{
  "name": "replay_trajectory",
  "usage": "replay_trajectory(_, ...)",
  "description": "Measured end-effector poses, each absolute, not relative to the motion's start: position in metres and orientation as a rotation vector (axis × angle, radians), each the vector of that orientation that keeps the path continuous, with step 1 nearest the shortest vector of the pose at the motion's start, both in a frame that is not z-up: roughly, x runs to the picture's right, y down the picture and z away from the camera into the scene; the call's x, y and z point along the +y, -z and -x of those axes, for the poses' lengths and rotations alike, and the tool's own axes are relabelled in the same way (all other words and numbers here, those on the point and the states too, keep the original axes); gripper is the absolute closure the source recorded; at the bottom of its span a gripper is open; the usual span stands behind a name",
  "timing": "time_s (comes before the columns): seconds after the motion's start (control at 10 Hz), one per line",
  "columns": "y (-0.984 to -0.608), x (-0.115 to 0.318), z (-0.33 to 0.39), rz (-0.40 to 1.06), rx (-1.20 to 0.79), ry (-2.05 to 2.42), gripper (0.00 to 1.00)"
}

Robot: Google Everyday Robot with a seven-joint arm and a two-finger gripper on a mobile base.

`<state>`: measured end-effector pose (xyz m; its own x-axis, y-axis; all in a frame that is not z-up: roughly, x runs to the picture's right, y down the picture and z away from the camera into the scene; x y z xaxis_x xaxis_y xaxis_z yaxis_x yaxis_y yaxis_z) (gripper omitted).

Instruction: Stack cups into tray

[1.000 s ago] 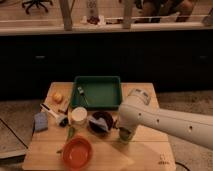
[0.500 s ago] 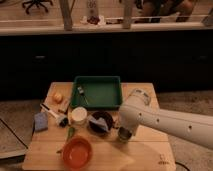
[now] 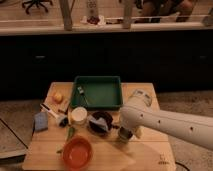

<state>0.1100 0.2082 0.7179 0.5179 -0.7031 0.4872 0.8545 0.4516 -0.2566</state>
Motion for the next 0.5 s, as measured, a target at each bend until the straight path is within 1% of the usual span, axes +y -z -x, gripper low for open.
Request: replay_trajectory(0.5, -0.733, 0.210, -0.117, 0.510, -0.304, 0.824, 0.20)
